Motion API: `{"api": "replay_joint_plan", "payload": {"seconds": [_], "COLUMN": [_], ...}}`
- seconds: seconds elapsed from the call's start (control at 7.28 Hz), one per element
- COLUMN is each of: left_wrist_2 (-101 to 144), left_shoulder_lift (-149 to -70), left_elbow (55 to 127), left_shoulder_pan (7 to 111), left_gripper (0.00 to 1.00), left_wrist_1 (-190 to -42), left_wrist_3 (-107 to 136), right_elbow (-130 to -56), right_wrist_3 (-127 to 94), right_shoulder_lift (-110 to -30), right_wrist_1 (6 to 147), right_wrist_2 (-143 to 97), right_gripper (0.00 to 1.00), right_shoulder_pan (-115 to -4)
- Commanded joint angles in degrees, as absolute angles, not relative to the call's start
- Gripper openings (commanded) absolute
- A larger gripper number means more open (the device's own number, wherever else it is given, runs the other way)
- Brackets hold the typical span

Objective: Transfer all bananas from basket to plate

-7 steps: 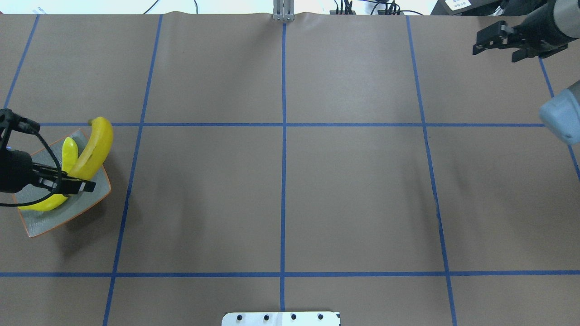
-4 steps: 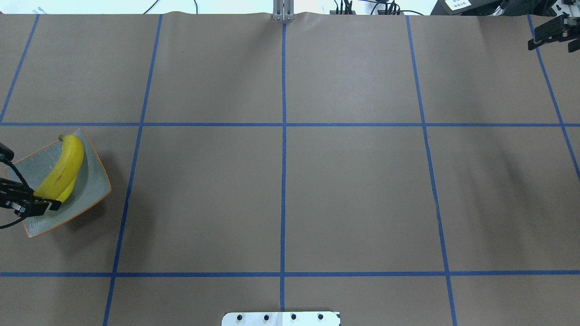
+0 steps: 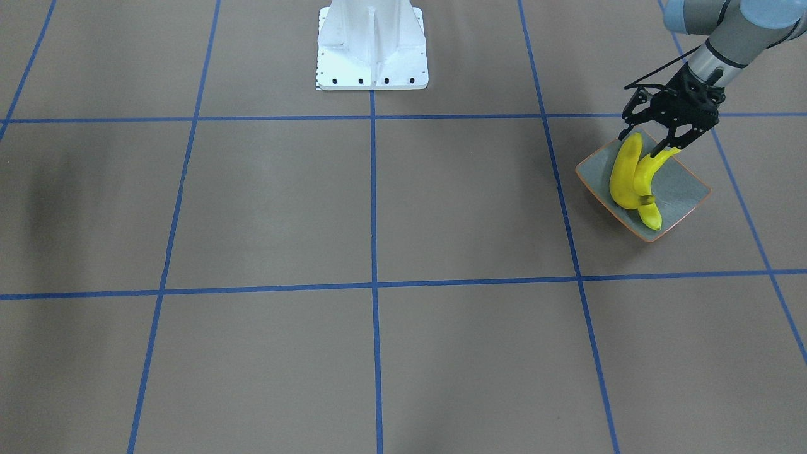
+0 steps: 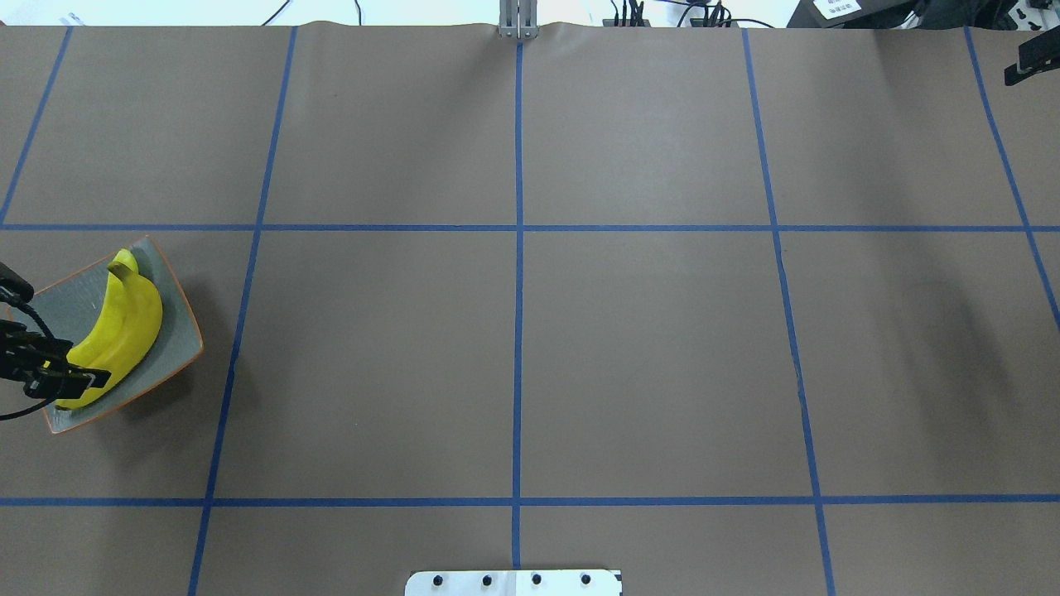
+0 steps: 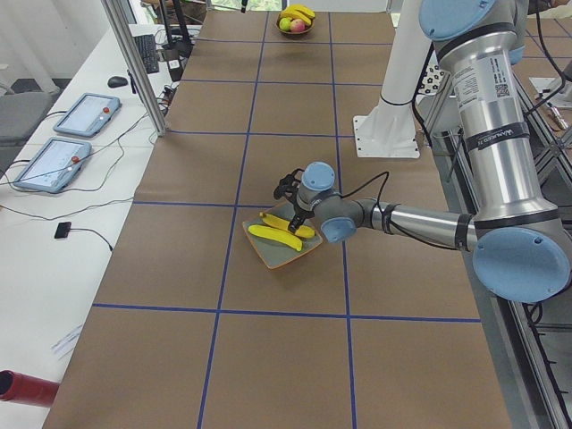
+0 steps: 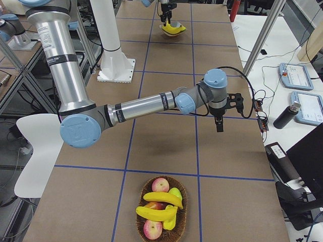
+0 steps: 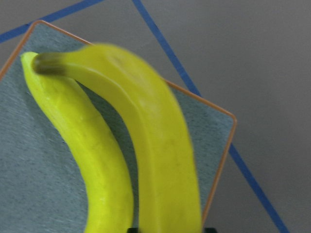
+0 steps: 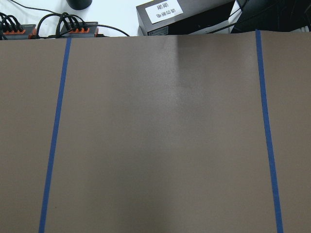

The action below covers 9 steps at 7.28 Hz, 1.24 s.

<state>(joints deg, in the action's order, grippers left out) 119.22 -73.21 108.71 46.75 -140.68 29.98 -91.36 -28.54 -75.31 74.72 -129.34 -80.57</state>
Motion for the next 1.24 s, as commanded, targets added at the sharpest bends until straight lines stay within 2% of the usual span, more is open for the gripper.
{"api": "replay_joint_plan", "payload": {"seconds": [0.0, 0.27, 0.41, 0.82, 1.1], "left_wrist_2": [118.9, 125.5, 128.4, 128.8, 128.8], "left_shoulder_lift": [-74.4, -77.3, -81.3, -85.7, -86.6], "left_elbow": [108.3, 109.0, 109.0, 108.6, 108.4], "left_shoulder_pan": [46.8, 50.3, 53.7, 54.8, 54.8], "left_gripper": [1.00, 1.00, 1.00, 1.00, 1.00], "left_wrist_1": [-140.6, -139.7, -137.9, -134.2, -134.2], "left_wrist_3": [29.6, 29.7, 30.2, 30.4, 30.5], "right_elbow": [-91.1, -89.8, -88.7, -86.2, -86.2], "right_wrist_3": [-28.4, -24.5, -19.6, -2.3, -0.3], "right_shoulder_lift": [-75.3, -75.8, -77.3, -85.2, -92.3], "right_wrist_1": [74.8, 74.8, 74.8, 74.7, 74.4], "right_wrist_2": [-129.5, -130.9, -131.3, -132.9, -132.4], "right_gripper": [1.00, 1.00, 1.00, 1.00, 1.00], "right_shoulder_pan": [-81.1, -83.5, -85.5, -91.8, -93.1]}}
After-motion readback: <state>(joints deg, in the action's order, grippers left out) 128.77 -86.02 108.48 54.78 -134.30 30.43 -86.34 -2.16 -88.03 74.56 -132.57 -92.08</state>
